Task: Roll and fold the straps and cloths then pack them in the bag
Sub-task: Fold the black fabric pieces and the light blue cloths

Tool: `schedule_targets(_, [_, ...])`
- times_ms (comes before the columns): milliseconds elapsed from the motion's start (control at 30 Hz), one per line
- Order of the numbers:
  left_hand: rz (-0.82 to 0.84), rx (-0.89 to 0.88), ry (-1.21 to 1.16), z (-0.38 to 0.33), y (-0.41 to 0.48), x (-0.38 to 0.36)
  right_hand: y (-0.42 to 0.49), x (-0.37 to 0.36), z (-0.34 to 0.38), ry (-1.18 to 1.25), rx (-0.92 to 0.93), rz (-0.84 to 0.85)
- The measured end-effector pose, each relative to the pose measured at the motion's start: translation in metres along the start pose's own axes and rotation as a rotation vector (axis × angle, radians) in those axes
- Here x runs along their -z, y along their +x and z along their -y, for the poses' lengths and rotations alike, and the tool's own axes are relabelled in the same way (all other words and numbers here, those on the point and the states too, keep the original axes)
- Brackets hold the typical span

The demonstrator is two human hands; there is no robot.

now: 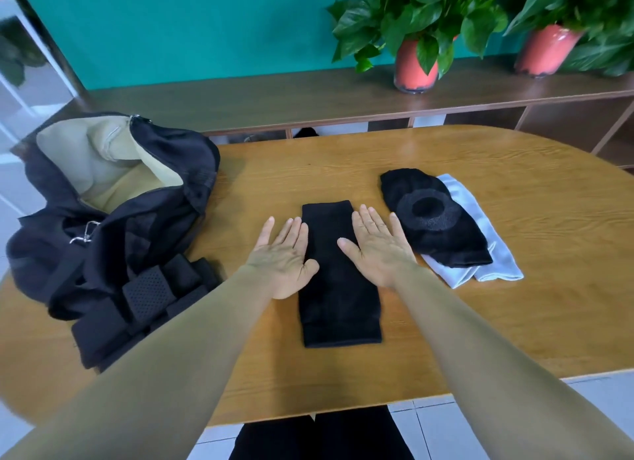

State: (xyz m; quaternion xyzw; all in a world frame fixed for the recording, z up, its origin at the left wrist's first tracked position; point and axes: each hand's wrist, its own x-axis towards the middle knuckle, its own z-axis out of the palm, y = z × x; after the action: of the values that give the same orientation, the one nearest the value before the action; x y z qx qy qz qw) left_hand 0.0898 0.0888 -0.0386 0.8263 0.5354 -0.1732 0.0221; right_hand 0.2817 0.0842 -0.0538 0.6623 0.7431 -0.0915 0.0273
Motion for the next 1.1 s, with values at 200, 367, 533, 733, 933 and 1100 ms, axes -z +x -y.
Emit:
schedule_targets(200, [-0.062, -0.043, -0.142, -0.027, -0.045, -0.003, -0.068, -0.001, 0.011, 0.029, 0.093, -0.095])
schedule_targets(367, [-0.059, -0.04, -0.172, -0.055, -0.063, -0.011, -0.098, -0.018, 0.032, 0.01, 0.131, -0.065])
schedule_targets(533, [-0.041, -0.024, -0.185, -0.054, -0.073, -0.029, -0.105, -0.03, 0.025, 0.009, 0.134, -0.012])
schedule_targets(733, [-0.071, -0.045, -0.094, -0.05, -0.079, -0.037, -0.11, -0.034, 0.016, -0.021, 0.121, -0.007])
schedule_targets(933, [-0.072, -0.072, -0.044, -0.051, -0.086, -0.032, -0.118, -0.031, 0.018, -0.004, 0.114, 0.006])
schedule_targets(1100, [-0.239, -0.179, -0.085, -0.043, -0.107, -0.032, -0.148, -0.029, 0.011, 0.162, 0.206, -0.275])
